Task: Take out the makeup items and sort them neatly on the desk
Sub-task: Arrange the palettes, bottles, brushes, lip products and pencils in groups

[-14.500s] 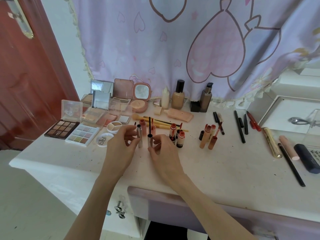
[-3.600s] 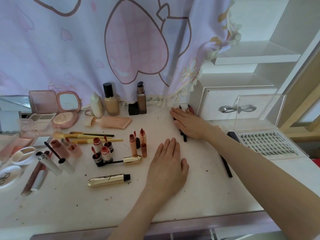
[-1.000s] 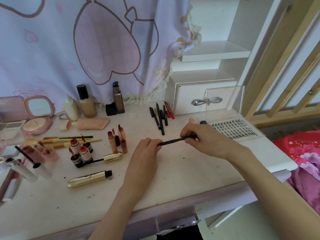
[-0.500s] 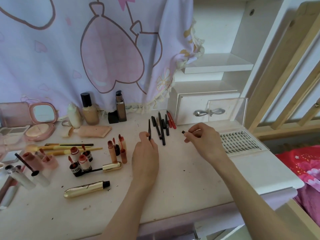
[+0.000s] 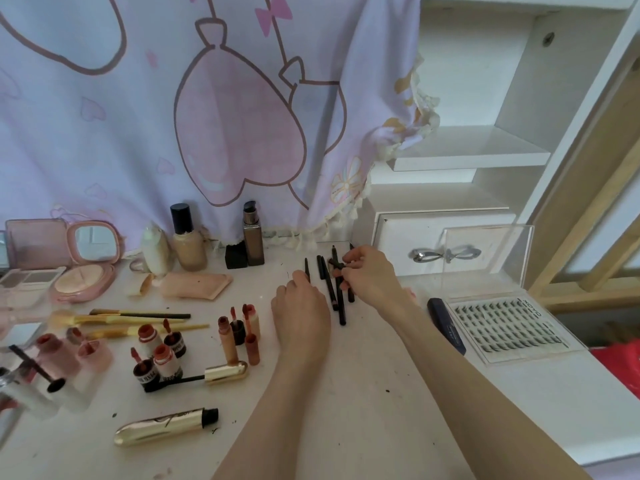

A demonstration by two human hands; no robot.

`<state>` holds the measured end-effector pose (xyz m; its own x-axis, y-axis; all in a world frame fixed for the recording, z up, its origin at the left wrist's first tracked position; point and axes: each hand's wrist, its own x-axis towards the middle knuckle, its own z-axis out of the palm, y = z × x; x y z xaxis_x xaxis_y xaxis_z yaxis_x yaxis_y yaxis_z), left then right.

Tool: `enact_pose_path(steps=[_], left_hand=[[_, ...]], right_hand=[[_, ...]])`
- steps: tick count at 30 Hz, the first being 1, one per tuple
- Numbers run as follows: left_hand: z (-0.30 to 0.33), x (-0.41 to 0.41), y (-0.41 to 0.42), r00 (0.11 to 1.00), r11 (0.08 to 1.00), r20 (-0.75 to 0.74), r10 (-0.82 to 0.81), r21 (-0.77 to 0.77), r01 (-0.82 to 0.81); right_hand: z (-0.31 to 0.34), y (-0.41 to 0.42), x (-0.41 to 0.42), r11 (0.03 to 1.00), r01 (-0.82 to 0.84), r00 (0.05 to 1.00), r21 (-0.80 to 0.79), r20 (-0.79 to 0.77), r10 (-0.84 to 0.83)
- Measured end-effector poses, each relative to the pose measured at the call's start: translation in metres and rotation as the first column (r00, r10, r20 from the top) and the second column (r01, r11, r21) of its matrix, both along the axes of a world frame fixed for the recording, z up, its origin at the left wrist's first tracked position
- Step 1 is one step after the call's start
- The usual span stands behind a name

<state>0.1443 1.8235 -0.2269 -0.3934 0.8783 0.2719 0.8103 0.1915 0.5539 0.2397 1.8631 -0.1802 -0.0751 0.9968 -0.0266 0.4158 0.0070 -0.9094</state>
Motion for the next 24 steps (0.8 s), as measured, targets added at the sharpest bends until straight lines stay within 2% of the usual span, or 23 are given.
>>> enact_pose_path(steps=[5, 9, 12, 19, 24], left_hand=[[-0.004, -0.001, 0.004, 1.000, 1.000, -0.009, 0.008, -0.016, -0.009], [-0.003, -0.003, 0.003, 1.000, 1.000, 0.005, 0.003, -0.015, -0.003], [-0.003, -0.004, 0.002, 1.000, 1.000, 0.031, 0.002, 0.006, -0.002], [-0.006, -0.008, 0.000, 0.991, 0.996, 0.117, -0.070, 0.059, 0.063], [-0.007, -0.009, -0.002, 0.981, 0.995, 0.191, -0.043, 0.091, 0.026]], right_hand=[[-0.006, 0.012, -0.004, 0.994, 0.011, 0.999, 0.110, 0.051, -0.017], [-0.008, 0.020, -0.018, 0.979, -0.041, 0.979, 0.199, 0.203, 0.000], [-0.011, 0.028, -0.026, 0.975, -0.076, 0.957, 0.209, 0.290, 0.013], [-0.014, 0.040, -0.037, 0.969, -0.092, 0.948, 0.231, 0.317, 0.015], [-0.017, 0.040, -0.040, 0.963, -0.144, 0.931, 0.227, 0.362, 0.054]])
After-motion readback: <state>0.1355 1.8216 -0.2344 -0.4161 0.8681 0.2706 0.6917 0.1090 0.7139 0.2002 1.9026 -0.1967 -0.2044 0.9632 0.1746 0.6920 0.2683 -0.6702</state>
